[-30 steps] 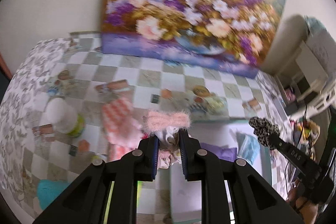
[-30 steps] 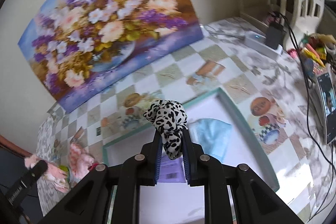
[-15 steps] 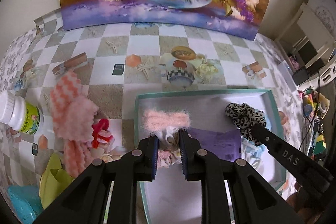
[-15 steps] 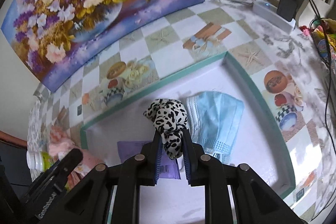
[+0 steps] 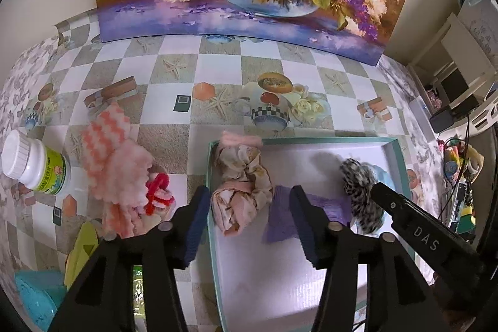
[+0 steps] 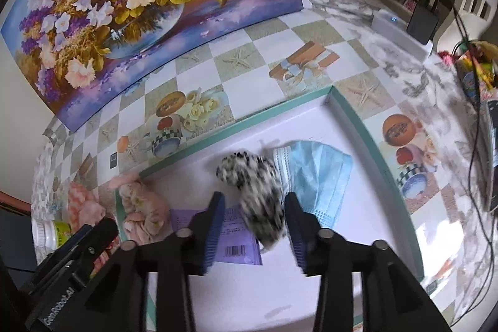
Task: Organize soft objects
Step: 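Place the pink fabric and leopard scrunchie into the white tray, open both tools, then grasp the pink zigzag cloth with the left tool while the right tool reaches the red plush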
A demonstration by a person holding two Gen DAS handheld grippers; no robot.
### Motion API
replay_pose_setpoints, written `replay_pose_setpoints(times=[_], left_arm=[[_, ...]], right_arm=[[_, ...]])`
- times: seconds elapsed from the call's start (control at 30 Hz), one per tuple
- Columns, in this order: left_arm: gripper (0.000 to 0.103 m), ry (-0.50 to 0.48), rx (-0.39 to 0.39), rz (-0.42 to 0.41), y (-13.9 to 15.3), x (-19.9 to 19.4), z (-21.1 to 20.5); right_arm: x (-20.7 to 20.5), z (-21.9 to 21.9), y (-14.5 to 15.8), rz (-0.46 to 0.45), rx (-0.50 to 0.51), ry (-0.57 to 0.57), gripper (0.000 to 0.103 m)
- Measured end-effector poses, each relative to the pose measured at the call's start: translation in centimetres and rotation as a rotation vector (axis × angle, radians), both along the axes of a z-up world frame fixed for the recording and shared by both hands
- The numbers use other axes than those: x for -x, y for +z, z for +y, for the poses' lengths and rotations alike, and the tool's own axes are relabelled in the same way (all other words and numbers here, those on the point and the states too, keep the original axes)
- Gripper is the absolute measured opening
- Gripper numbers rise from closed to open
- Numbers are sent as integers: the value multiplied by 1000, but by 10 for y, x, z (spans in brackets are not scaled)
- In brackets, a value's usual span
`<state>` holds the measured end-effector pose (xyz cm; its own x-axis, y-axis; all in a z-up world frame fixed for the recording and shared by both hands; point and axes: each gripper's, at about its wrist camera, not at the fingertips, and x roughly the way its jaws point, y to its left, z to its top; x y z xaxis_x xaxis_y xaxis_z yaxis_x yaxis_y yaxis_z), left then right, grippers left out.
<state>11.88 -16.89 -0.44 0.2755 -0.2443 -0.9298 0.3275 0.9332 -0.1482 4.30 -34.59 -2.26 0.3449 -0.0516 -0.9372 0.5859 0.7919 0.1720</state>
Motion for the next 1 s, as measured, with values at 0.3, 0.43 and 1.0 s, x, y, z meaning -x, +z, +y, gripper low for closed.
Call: replay_pose_setpoints(times=[0.3,0.43,1.0], left_arm=[[79,108,-81,-48,5,-9,27],[84,144,-125,-52,-1,-14,39],[86,330,-185,-57,19,-35,143]], right_arm=[[-2,7,5,54,71,31,78],[-3,10,1,74,90,45,91],[-16,48,31,-22,87,145,103]])
